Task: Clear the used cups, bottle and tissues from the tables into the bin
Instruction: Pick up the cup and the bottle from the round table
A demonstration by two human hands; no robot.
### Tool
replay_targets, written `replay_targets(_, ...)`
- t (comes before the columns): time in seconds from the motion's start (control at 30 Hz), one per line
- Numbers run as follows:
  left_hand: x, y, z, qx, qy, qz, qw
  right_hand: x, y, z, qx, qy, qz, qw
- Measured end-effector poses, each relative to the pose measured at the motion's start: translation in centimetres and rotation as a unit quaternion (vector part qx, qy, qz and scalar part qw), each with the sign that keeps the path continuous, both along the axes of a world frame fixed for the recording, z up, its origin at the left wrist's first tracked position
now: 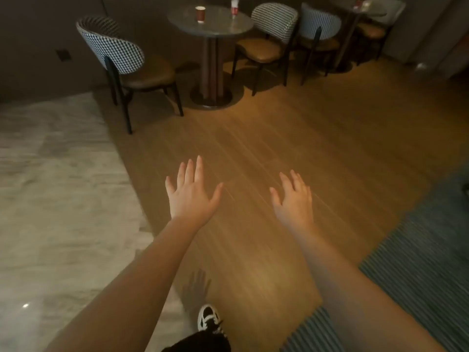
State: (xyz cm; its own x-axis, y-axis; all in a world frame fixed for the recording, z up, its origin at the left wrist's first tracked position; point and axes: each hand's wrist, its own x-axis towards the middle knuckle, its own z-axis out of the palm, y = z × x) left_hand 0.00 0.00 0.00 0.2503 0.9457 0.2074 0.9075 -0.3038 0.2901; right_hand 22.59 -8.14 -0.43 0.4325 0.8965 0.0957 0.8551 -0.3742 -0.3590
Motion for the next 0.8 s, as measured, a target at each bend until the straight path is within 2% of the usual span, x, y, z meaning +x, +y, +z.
replay_targets(0.37,5.0,24.6,0.4,0.000,0.004,0.015,1.000,5.1,24.5,0.3,0.010,0.025,0.020,0.999)
replay_targets(0.57,12.2,41.1,-0.7,-0.004,0.009,0.022,1.000,11.9,42.4,-0.6,0.029,0.026,0.041,0.998)
replay_targets(0.8,21.6,61.2,1.7,-0.027,0.007,0.043,0.999,21.1,63.8,2.3,0.025,0.028,0.051,0.998)
